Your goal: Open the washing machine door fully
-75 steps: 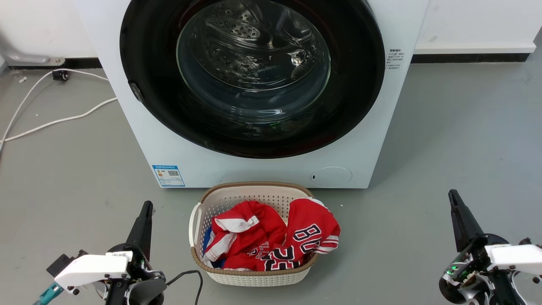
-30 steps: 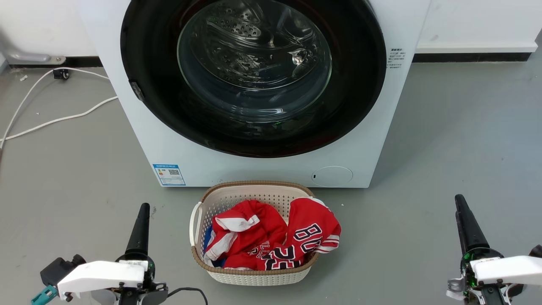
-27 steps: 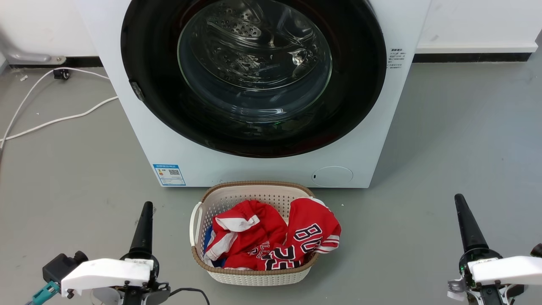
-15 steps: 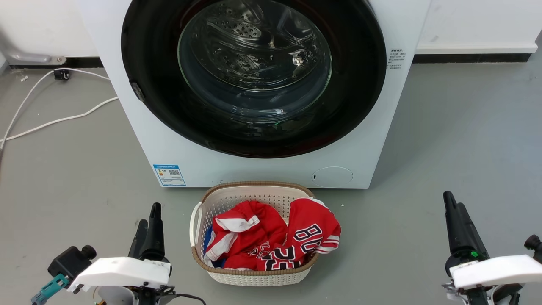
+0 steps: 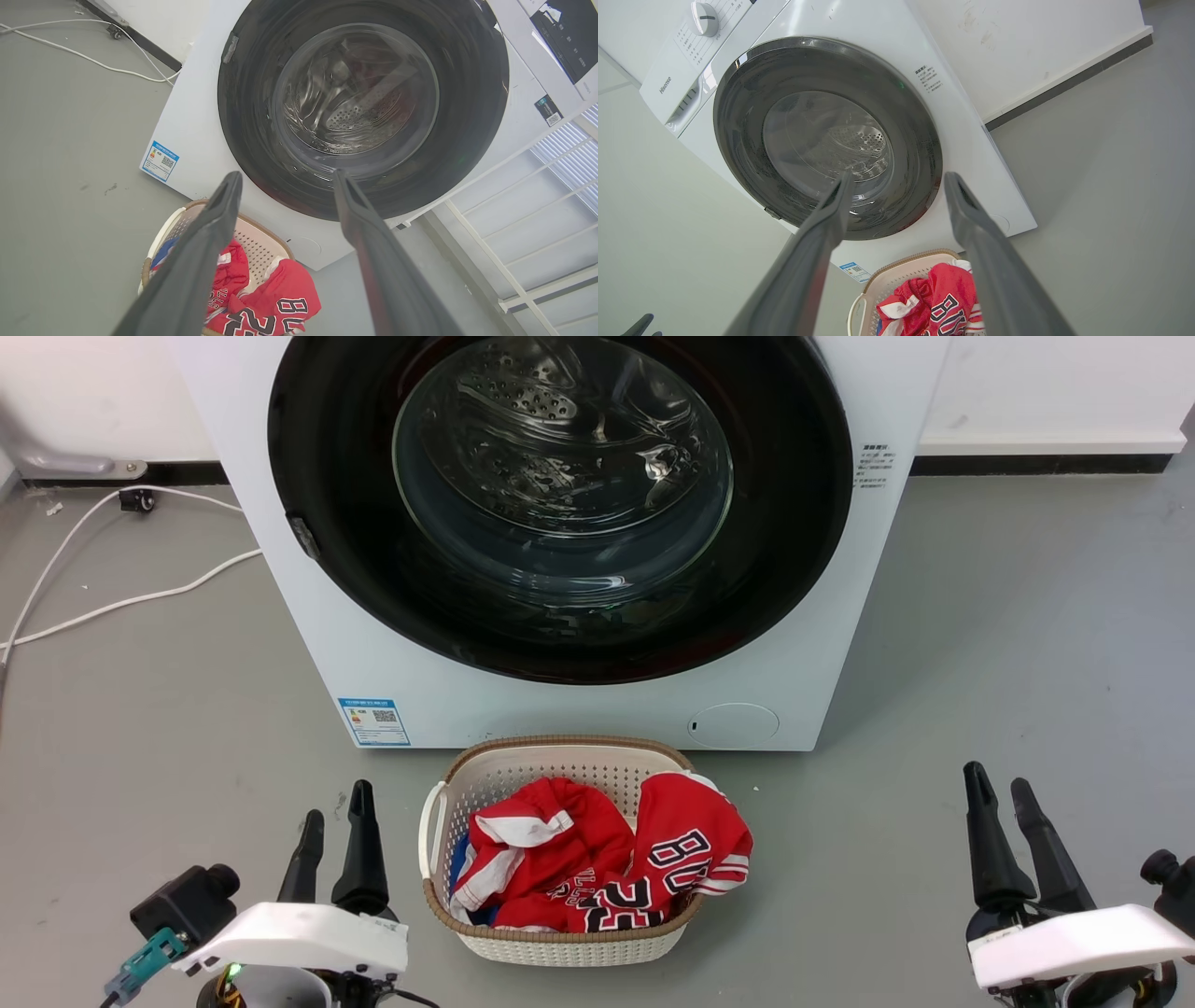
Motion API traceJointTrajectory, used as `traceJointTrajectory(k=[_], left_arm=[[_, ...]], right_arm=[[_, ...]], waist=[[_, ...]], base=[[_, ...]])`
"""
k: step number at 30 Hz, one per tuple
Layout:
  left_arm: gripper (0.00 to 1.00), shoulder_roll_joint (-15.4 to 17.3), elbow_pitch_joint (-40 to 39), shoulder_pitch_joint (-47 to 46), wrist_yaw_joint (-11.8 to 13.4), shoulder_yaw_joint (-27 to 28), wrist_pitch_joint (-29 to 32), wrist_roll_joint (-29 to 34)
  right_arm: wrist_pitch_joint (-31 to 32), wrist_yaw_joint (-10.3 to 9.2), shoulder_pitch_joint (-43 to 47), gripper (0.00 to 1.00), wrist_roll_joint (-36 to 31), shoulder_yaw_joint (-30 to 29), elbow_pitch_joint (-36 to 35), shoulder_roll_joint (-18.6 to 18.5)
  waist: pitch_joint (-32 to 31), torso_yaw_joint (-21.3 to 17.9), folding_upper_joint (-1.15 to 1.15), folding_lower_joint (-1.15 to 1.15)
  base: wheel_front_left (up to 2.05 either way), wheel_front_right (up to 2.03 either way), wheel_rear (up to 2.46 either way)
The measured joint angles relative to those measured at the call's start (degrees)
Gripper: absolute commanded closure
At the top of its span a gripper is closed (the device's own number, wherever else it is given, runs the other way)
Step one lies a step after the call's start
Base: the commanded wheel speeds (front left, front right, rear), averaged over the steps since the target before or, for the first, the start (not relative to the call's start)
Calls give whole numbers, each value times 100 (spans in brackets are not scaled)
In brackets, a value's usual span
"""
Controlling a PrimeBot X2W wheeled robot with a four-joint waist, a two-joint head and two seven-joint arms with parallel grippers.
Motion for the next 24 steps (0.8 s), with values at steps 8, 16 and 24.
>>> traceJointTrajectory(k=[8, 16, 24], left_arm=[[0, 23, -122, 28, 118, -126, -137, 608], [0, 52, -235, 55, 200, -260, -272, 1151], [0, 78, -347, 83, 230, -401, -387, 1615]], right_arm=[[-145, 0, 53, 0, -646, 20, -143, 0], [-269, 0, 106, 0, -1198, 18, -318, 0], [-386, 1, 153, 0, -1606, 2, -465, 0]], waist=[[5, 5, 0, 0], [-1, 5, 0, 0], [-7, 7, 0, 0]], base=[[0, 0, 0], [0, 0, 0], [0, 0, 0]])
